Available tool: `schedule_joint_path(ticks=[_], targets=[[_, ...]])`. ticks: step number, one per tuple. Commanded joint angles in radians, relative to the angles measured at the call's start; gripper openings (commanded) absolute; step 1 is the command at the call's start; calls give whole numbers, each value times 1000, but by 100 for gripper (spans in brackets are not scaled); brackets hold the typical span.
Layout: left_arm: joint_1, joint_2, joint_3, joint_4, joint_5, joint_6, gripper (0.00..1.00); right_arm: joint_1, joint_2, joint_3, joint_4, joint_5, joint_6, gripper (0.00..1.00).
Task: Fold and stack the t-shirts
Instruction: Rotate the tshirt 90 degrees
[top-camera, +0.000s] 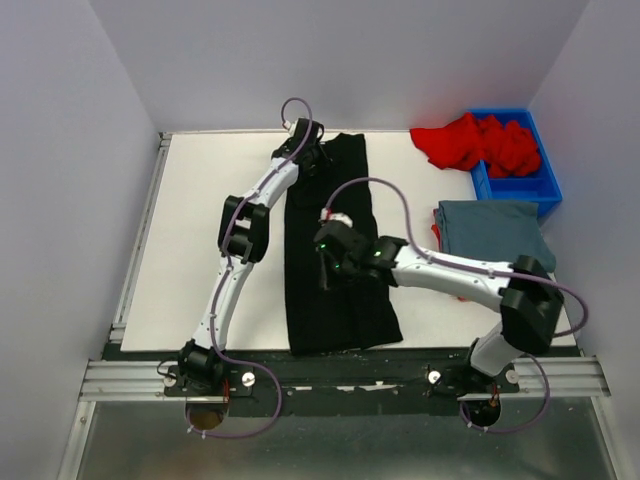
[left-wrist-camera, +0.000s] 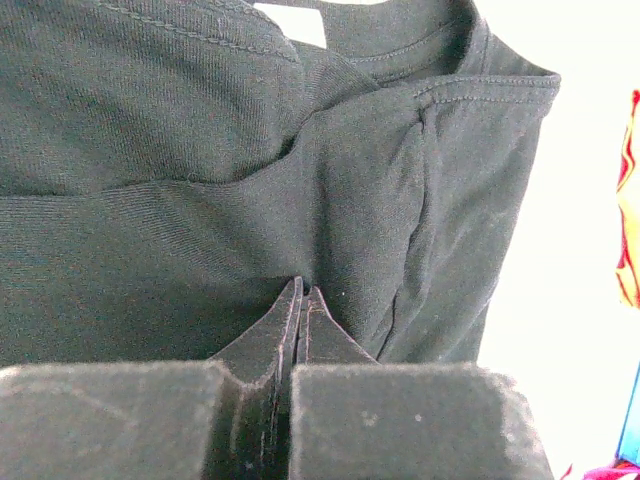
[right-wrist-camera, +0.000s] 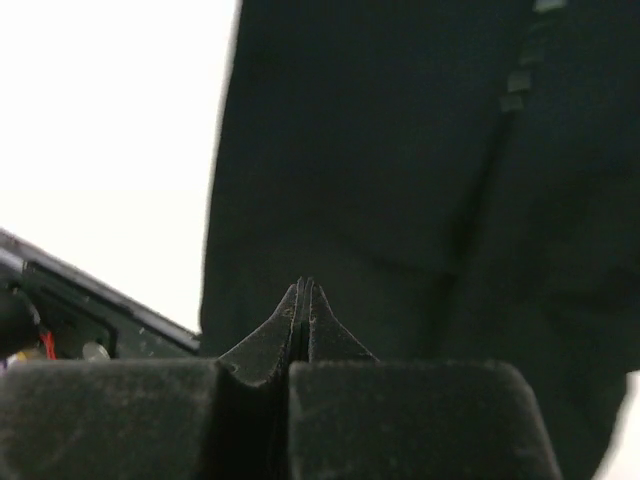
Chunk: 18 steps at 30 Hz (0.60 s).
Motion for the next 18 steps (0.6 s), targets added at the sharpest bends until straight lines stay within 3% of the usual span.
schedule_joint_path(ticks=[1,4,7,11,16,18], targets=[[-9,64,47,17,-8,47,0,-135,-135,-138,49,28,-82,1],[2,60,59,88,26,50,0,-217,-209,-225,32,7,-97,4],[2,13,56,114,80,89,1,-251,-289,-318,24,10,-90,24],[5,-158,-74,131,110,186,25,-255,-381,-400,-33,5,-61,40],[10,-368,-194,85,153,252,52,-257,-453,-505,-112,-65,27,41],[8,-441,-238,39,188,260,69,-257,-484,-549,-129,-102,50,41]])
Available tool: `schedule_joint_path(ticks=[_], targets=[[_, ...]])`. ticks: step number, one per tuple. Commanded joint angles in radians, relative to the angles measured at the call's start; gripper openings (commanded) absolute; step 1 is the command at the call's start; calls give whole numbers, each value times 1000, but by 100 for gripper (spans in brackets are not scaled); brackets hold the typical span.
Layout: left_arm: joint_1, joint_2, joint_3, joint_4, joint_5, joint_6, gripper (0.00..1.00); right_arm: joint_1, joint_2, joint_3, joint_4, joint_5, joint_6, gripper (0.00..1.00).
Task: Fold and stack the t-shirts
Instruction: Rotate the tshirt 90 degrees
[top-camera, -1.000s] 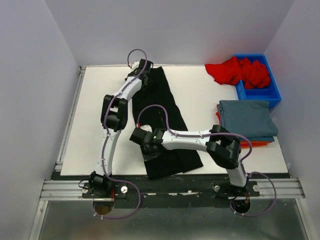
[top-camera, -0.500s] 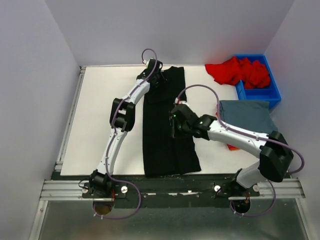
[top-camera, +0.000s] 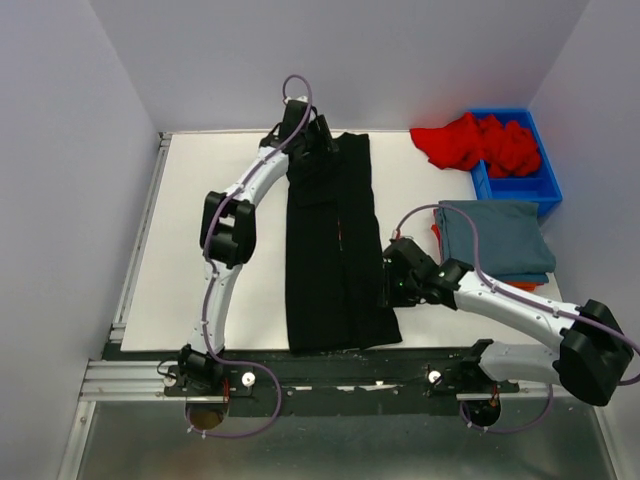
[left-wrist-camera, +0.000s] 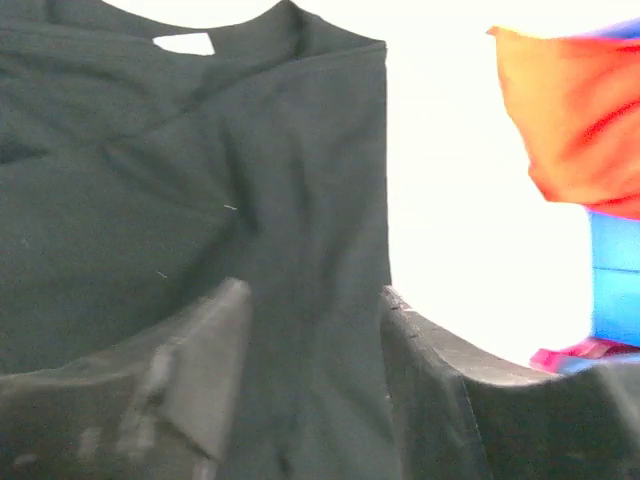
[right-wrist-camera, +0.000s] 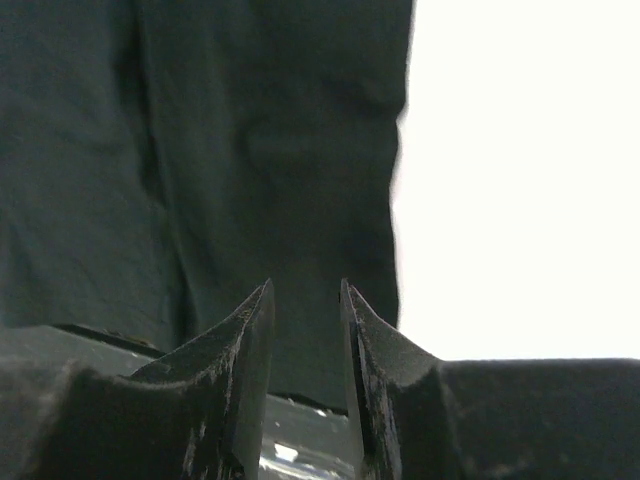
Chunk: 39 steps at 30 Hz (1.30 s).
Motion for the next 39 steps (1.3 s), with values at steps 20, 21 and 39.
schedule_joint_path(ticks=[20,21,39], targets=[[-192,-1453,-1550,-194,-69,-185,78,4,-142,-244,-118,-214,120,39],[-198,-1496,-1573,-220,-76,-208,78,6,-127,-244,-109,-222,126,38],[-364,-1606,-1814,-251,22,-430,64,87,-107,-157,-179,-204,176,27]])
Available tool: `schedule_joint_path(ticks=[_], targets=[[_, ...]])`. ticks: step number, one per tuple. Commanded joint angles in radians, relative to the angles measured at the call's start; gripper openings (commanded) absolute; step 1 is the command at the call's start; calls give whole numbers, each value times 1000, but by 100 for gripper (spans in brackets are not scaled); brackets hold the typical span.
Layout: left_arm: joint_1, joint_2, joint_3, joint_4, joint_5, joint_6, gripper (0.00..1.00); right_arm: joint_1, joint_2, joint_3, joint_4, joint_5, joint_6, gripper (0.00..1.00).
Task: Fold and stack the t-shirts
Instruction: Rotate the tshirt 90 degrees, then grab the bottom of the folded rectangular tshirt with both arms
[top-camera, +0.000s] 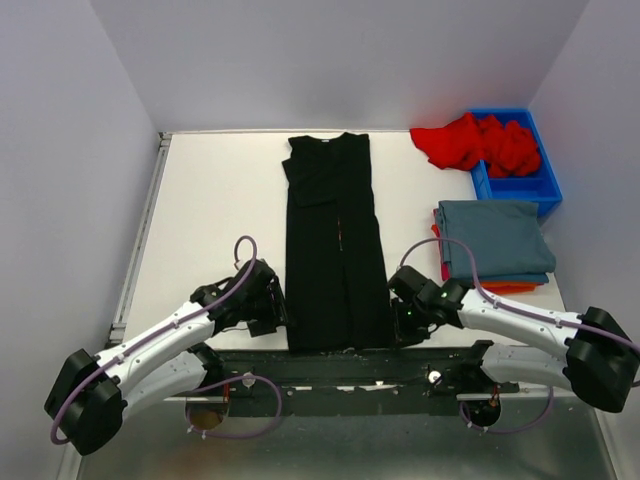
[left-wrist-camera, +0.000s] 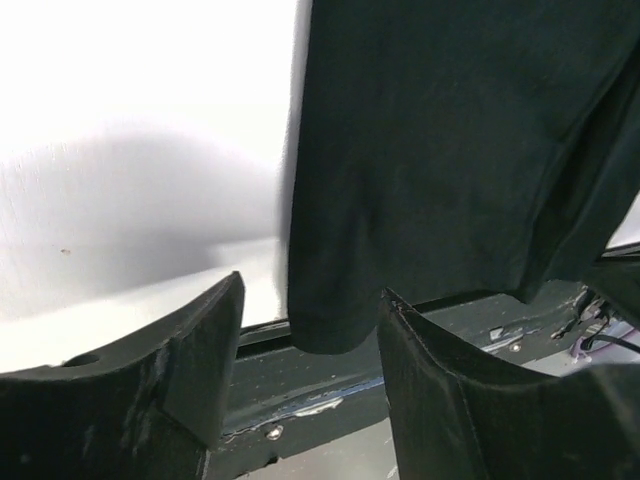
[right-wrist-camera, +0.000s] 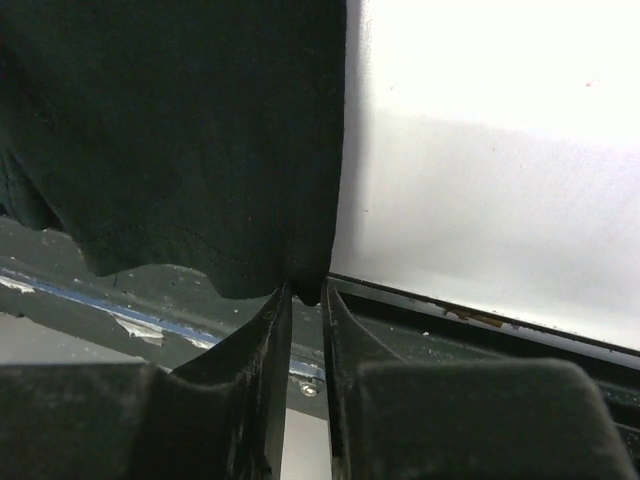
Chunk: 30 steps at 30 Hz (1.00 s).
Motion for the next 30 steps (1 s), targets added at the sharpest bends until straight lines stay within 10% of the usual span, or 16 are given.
schedule_joint_path(ticks=[1,11,24,30], targets=[[-26,-16,-28,29,50,-75,63,8,-28,65,-84,64,20,28],[-117,16,-74,122,61,-178,56,6,-54,71,-150,198,62,32],[-155,33,-138,167,33,-215,24,6,37,-4,40,64,48,29],[-155,-8,-103,81,3,-196,0,6,26,8,17,63,42,10]])
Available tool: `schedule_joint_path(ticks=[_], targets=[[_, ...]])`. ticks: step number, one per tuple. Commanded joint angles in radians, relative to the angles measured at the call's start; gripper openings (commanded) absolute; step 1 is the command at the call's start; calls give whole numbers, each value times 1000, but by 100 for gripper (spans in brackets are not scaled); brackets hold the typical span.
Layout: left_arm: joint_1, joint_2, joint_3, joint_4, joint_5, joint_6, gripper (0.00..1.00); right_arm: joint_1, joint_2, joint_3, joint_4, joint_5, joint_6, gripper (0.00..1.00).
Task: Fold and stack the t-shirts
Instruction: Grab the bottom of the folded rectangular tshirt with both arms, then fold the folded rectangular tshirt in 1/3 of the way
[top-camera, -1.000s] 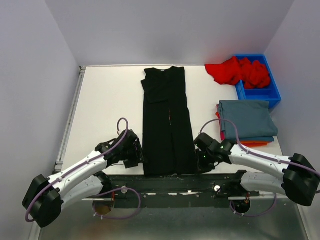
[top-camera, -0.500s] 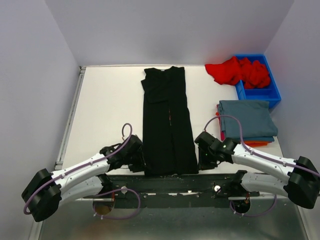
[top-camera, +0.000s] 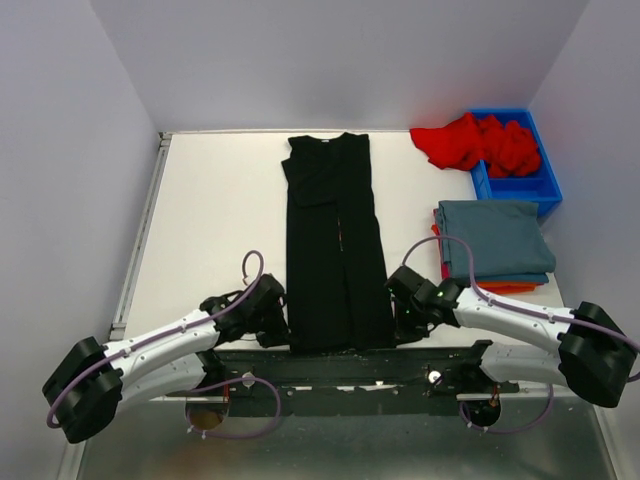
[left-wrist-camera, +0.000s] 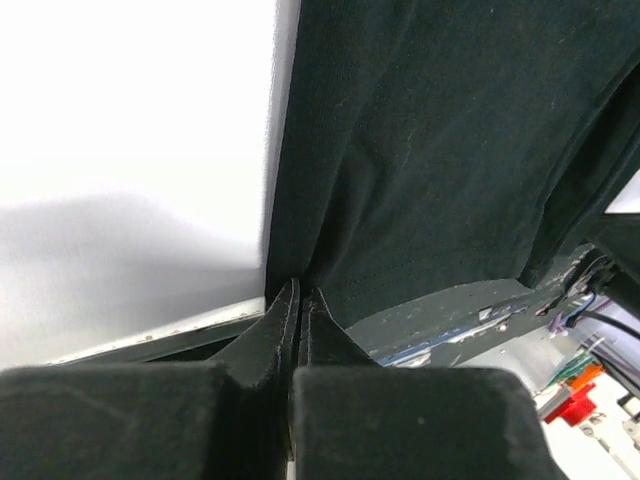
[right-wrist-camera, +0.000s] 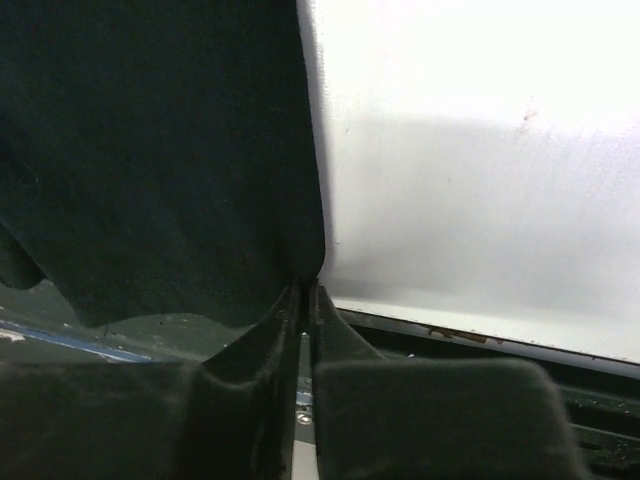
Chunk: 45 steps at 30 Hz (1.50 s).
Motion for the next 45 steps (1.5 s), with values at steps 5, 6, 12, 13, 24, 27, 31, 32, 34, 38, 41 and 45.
schedule_joint_path(ticks=[5,6,12,13,24,27,31,32,34,38,41,45], targets=[[-8,-76,61,-167,-39,20,0,4,-52,41,-47,-36,-10,1],[-8,-86,70,-184,-41,22,0,4,-69,49,-61,-33,-13,1],[-8,-109,105,-166,-22,20,0,4,-104,98,-99,-33,-17,1],[-8,-103,114,-163,-27,23,0,4,-104,110,-102,-25,-16,1],[248,43,298,-50,16,196,0,-124,21,426,-138,116,-154,1],[345,133,376,29,22,253,0,-213,116,518,-104,92,-212,1],[446,334,507,85,39,313,0,-308,276,627,-61,56,-255,1],[463,376,533,92,28,319,0,-324,315,653,-55,56,-261,1],[494,452,564,131,15,321,0,-353,395,712,-44,26,-269,1],[538,578,616,210,7,310,0,-391,568,841,-50,24,-287,1],[554,670,685,208,8,318,0,-419,656,927,-65,23,-289,1],[564,718,746,207,33,319,0,-445,704,1015,-79,36,-295,1]])
